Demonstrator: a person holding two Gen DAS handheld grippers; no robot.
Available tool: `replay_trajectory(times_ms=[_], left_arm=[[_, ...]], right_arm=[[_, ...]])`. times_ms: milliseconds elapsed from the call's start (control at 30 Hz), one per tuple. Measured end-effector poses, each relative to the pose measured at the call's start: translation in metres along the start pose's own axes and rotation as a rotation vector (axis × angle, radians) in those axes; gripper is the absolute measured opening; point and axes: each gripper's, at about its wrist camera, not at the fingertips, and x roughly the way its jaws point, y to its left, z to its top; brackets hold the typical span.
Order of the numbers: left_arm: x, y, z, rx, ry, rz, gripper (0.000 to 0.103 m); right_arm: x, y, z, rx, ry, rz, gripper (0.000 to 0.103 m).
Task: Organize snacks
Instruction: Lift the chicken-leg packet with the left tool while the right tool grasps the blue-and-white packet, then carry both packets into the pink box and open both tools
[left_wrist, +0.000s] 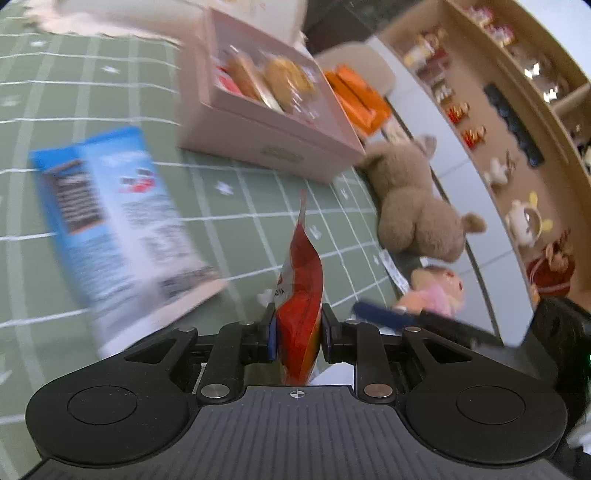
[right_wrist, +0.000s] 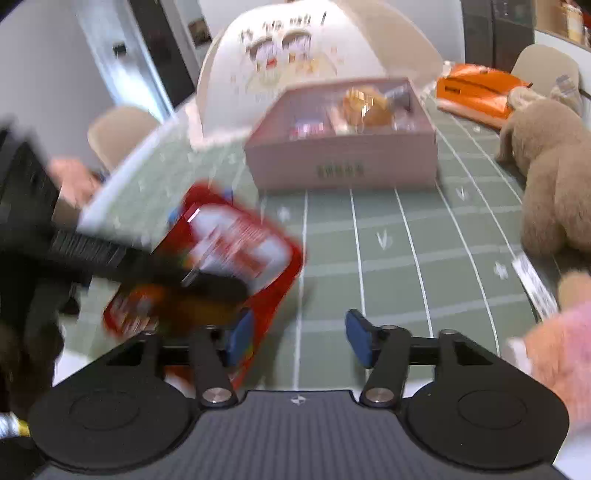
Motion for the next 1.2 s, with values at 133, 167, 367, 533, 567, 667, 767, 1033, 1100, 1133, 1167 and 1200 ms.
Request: replay_trajectory(times_ms=[133, 167, 367, 533, 567, 667, 767, 1033, 1100, 1133, 1167, 1200], left_arm=[[-0.052, 0.025, -0.007, -0.078, -0.107, 0.043, 0.026], [-0.063, 0.032, -0.008, -0.101, -0.135, 0.064, 0.026], [-0.118, 0.082, -0.017, -0.284, -0.277, 0.190, 0.026], [-0.130, 0.091, -0.025, -0.318, -0.303, 0.212, 0.026], [-0.130, 0.091, -0.027, -0.320, -0.301, 0.210, 0.026], [-0.128, 0.092, -0.032, -0.324, -0.291, 0.203, 0.026], [-0.125, 0.097, -0.035, -0.331, -0.273, 0.193, 0.026], [-0.123, 0.110, -0.031, -0.372, -0.273, 0.260, 0.026], [-0.121, 0.110, -0.030, -0.372, -0.263, 0.259, 0.026], [-0.118, 0.109, -0.028, -0.368, -0.254, 0.255, 0.026], [-0.115, 0.107, -0.027, -0.362, -0.243, 0.251, 0.026], [-0.111, 0.105, -0.026, -0.355, -0.231, 0.244, 0.026]], right_arm=[[0.017, 0.014, 0.018, -0.052, 0.006, -0.014, 0.063], [0.025, 0.020, 0.021, -0.075, 0.019, -0.006, 0.063], [0.076, 0.080, 0.041, -0.235, 0.074, 0.072, 0.063], [0.112, 0.121, 0.048, -0.337, 0.103, 0.068, 0.069], [0.114, 0.126, 0.047, -0.353, 0.094, 0.057, 0.072], [0.120, 0.136, 0.048, -0.391, 0.062, 0.019, 0.079], [0.124, 0.136, 0.051, -0.378, 0.072, 0.042, 0.080], [0.138, 0.148, 0.052, -0.362, 0.117, 0.070, 0.080], [0.136, 0.145, 0.048, -0.364, 0.108, 0.068, 0.078], [0.132, 0.142, 0.046, -0.355, 0.113, 0.076, 0.073], [0.126, 0.137, 0.045, -0.348, 0.114, 0.082, 0.071], [0.117, 0.131, 0.042, -0.342, 0.111, 0.085, 0.070]])
